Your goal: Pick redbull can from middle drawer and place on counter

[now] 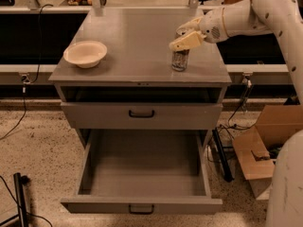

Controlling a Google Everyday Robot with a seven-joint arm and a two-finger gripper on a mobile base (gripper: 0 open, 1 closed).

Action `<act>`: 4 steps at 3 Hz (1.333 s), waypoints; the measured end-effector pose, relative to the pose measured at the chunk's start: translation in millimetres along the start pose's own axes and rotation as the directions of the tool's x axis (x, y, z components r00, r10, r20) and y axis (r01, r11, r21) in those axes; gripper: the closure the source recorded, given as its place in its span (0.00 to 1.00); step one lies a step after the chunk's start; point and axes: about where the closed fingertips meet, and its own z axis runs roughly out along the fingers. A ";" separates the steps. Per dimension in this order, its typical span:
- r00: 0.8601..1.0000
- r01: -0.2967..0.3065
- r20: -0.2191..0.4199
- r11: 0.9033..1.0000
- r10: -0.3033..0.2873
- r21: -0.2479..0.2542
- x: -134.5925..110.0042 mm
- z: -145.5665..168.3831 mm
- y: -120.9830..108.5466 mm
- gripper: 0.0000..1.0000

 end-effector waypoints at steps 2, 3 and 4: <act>0.998 0.063 0.034 0.997 -0.062 -0.039 -10.7 -2.8 5.2 0.00; 0.985 0.168 0.036 0.985 -0.167 -0.044 -22.8 -22.2 7.4 0.00; 0.973 0.225 0.055 0.974 -0.223 -0.022 -29.5 -51.0 5.6 0.00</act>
Offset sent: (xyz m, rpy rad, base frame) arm -0.0104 -0.0064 0.0365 -0.0010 -0.1354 0.1408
